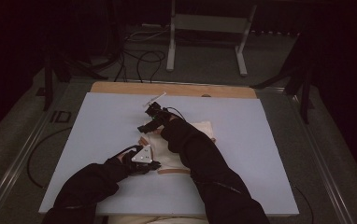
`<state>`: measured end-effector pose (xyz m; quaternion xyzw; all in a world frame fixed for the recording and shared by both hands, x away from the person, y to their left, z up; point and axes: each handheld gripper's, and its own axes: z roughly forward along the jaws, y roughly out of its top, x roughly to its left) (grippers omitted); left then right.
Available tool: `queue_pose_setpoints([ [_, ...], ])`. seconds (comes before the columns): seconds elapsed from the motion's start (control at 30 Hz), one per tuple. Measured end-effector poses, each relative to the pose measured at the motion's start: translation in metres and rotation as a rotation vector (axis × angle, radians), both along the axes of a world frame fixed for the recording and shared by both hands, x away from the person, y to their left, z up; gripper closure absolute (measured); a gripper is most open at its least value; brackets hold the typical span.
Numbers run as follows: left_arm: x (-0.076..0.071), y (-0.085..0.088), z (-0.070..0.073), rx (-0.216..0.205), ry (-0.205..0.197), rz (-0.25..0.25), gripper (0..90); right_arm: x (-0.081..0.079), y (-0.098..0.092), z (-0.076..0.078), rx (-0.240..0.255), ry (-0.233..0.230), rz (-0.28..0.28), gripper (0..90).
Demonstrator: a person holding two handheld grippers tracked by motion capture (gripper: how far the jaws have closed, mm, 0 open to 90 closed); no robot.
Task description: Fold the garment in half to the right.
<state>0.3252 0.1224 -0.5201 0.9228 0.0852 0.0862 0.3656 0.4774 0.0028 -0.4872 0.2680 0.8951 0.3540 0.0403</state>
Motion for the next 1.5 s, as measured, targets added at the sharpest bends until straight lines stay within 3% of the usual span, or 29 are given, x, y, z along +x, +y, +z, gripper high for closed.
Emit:
queue_pose_setpoints([
  [0.03, 0.000, 0.000, 0.000, 0.002, -0.004, -0.002, 87.1, 0.002, 0.005, -0.001, -0.021, -0.016, -0.013, 24.1],
  [0.13, 0.000, 0.000, 0.000, -0.002, -0.003, -0.001, 87.1, 0.005, 0.010, -0.001, -0.016, -0.026, -0.035, 38.1],
  [0.37, -0.001, 0.001, 0.000, -0.003, -0.004, -0.003, 87.2, 0.011, 0.019, -0.007, -0.058, -0.042, -0.050, 46.1],
  [0.4, -0.001, 0.001, 0.000, -0.005, -0.002, -0.003, 87.1, 0.013, 0.021, -0.009, -0.071, -0.044, -0.055, 50.8],
  [0.7, 0.000, 0.001, 0.000, -0.005, -0.001, -0.004, 87.2, 0.018, 0.024, -0.018, -0.120, -0.038, -0.056, 56.1],
  [0.9, 0.000, 0.001, 0.000, -0.004, -0.001, -0.004, 87.2, 0.018, 0.028, -0.022, -0.159, -0.057, -0.046, 65.9],
  [1.17, 0.000, 0.002, -0.001, -0.014, 0.007, -0.002, 87.2, 0.019, 0.029, -0.024, -0.162, -0.059, -0.035, 76.1],
  [1.27, 0.001, 0.003, -0.002, -0.022, 0.010, -0.006, 87.2, 0.018, 0.030, -0.023, -0.174, -0.063, -0.021, 85.5],
  [1.5, 0.001, 0.004, -0.002, -0.039, 0.012, -0.004, 87.2, 0.018, 0.026, -0.020, -0.165, -0.058, -0.006, 87.0],
])
